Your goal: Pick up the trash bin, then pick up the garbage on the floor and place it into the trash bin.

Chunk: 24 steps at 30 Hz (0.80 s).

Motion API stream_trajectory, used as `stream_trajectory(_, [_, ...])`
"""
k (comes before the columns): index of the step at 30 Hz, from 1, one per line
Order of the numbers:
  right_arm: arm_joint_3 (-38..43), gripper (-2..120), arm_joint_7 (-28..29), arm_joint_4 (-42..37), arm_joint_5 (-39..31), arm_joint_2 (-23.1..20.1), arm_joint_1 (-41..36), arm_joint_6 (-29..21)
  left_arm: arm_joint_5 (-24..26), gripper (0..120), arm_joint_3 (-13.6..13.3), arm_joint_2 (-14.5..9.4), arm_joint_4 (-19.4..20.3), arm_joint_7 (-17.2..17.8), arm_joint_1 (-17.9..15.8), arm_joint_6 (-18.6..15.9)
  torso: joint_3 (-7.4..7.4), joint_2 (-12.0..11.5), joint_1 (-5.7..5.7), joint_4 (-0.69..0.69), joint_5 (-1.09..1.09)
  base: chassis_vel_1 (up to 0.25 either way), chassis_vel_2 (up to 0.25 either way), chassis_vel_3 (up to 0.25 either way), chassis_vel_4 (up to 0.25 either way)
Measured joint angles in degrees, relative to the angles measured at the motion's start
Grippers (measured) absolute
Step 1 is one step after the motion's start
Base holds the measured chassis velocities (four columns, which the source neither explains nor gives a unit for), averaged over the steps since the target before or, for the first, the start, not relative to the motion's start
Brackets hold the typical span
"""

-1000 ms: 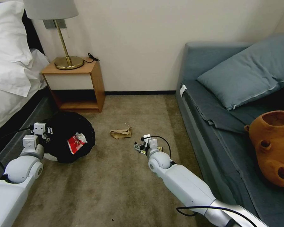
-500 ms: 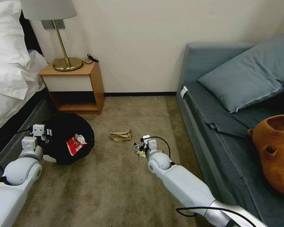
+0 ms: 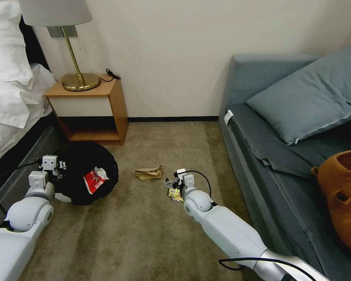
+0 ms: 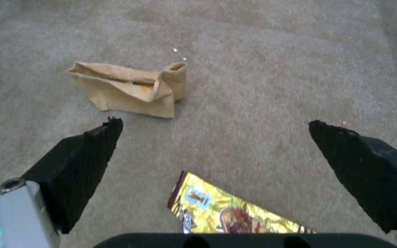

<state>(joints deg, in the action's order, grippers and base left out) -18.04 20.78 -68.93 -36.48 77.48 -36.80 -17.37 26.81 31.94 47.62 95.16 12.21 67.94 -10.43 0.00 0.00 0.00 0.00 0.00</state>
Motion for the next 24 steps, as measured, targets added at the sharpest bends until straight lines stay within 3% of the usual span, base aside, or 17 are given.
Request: stream_trajectory(24, [-0.22, 100, -1.02, 1.49, 0.64, 0.22, 0.35, 0.47, -0.13, 4, 0.14, 0.48, 0.18, -0.04, 0.48, -0.1, 0.0, 0.0, 0.0, 0.0, 0.0, -0.087, 0.089, 0.092, -0.087])
